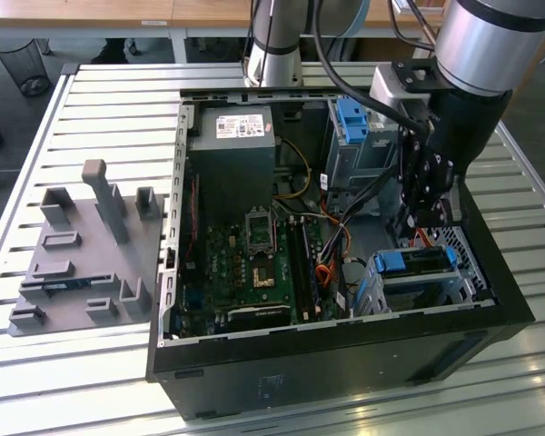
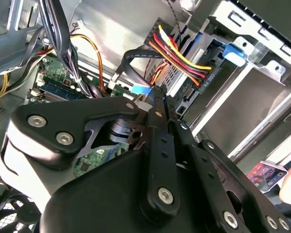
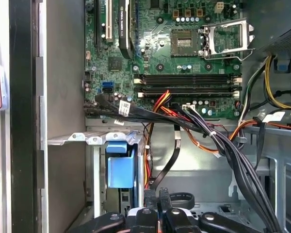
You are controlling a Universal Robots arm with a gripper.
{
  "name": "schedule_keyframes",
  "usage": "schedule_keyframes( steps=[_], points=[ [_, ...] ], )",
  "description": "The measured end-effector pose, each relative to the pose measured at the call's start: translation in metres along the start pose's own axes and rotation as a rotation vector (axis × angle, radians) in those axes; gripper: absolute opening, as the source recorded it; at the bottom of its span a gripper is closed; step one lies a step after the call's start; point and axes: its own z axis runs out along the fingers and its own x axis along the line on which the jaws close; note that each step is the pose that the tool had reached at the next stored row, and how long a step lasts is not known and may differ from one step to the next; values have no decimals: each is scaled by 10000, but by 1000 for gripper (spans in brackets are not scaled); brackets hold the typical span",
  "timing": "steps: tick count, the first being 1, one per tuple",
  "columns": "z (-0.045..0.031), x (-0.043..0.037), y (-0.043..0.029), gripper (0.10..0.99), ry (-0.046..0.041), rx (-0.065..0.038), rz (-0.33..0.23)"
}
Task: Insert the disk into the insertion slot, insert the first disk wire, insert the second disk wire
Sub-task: 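Insert the second disk wire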
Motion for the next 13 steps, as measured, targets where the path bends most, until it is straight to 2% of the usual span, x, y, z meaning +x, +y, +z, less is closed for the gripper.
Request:
schedule_keyframes(
  steps=[6,13],
  points=[
    [1,8,-13,141,-3,8,-223],
    [-4,71,-15,141,-18,10,-256]
  ],
)
